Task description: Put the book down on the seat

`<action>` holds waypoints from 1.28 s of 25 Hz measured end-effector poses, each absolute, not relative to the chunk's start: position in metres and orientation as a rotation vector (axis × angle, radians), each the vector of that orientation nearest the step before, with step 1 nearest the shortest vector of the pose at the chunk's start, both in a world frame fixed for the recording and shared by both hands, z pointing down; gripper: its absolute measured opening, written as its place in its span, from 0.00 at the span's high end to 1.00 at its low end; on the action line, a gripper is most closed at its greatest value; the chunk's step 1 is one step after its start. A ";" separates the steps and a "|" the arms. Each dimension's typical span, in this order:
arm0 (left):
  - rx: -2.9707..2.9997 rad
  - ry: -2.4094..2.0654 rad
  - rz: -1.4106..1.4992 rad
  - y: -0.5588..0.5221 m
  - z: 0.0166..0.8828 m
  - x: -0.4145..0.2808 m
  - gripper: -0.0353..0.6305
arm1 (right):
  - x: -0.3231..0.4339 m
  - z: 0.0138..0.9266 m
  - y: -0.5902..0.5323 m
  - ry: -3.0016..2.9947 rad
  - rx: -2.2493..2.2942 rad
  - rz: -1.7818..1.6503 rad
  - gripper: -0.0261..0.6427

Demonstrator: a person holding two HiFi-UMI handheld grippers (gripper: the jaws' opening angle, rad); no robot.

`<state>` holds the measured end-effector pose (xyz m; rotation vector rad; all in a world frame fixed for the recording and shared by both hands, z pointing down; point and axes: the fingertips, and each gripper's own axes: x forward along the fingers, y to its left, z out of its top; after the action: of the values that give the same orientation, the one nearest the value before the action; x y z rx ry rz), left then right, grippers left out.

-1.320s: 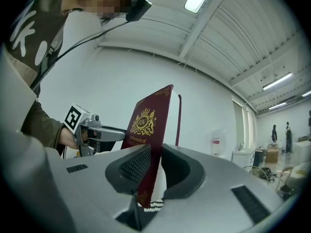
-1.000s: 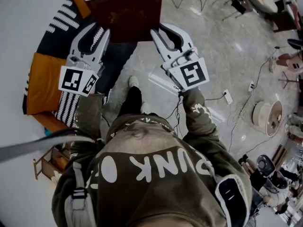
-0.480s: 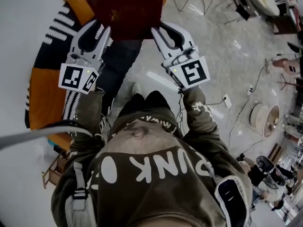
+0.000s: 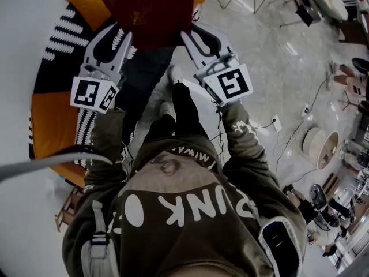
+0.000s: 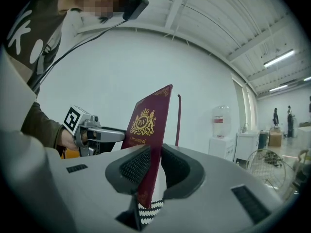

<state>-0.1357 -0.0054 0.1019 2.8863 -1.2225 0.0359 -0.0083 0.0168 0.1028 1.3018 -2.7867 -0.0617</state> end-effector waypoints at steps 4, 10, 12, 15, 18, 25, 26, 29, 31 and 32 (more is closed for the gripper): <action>2.838 -1.247 0.056 -0.046 0.150 -0.131 0.76 | -0.004 0.149 -0.026 -2.796 1.274 -0.001 0.84; 2.741 -1.251 0.139 -0.106 0.253 -0.128 0.76 | 0.000 0.245 -0.091 -2.773 1.194 0.141 0.84; 2.724 -1.251 0.151 -0.128 0.290 -0.126 0.76 | 0.001 0.281 -0.114 -2.771 1.177 0.168 0.84; 2.692 -1.252 0.162 -0.154 0.343 -0.121 0.76 | 0.006 0.337 -0.138 -2.749 1.152 0.218 0.84; 2.649 -1.263 0.180 -0.168 0.393 -0.124 0.76 | 0.004 0.389 -0.152 -2.714 1.141 0.282 0.84; 2.566 -1.269 0.211 -0.206 0.509 -0.121 0.76 | 0.008 0.505 -0.193 -2.685 1.108 0.384 0.84; 2.556 -1.269 0.220 -0.210 0.525 -0.120 0.76 | 0.008 0.520 -0.197 -2.677 1.103 0.394 0.84; 2.526 -1.263 0.242 -0.216 0.562 -0.119 0.76 | 0.009 0.560 -0.207 -2.649 1.097 0.442 0.84; 2.514 -1.259 0.259 -0.220 0.582 -0.118 0.76 | 0.011 0.581 -0.212 -2.631 1.100 0.481 0.84; 2.510 -1.258 0.269 -0.223 0.590 -0.117 0.76 | 0.012 0.589 -0.215 -2.622 1.100 0.498 0.84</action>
<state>-0.1173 -0.2228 0.5896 2.5103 -1.2584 0.2690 0.0115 -0.2154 0.5891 1.1004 -2.6225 0.4975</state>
